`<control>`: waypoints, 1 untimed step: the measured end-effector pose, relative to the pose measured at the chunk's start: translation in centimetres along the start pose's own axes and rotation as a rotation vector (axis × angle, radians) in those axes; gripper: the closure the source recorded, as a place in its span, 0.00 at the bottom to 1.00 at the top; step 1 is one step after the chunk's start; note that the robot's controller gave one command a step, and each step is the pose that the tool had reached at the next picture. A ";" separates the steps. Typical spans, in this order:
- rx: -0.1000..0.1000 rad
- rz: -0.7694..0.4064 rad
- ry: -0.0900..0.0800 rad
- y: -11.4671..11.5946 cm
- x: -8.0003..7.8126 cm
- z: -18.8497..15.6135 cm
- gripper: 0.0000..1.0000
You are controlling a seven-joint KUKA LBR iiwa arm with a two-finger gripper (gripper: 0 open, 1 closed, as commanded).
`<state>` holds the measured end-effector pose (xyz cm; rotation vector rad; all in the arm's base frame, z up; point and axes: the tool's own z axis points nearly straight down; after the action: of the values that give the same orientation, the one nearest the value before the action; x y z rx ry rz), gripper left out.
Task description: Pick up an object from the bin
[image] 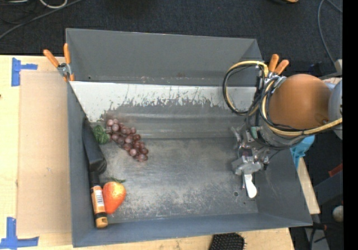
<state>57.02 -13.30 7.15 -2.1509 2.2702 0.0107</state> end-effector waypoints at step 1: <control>-0.013 0.001 0.001 0.4 0.0 -3.1 1.00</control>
Offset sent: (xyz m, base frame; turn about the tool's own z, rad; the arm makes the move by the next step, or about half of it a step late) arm -0.0032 -0.0001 0.1482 -0.0002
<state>56.62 -13.33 10.25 -2.1560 2.2784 0.0247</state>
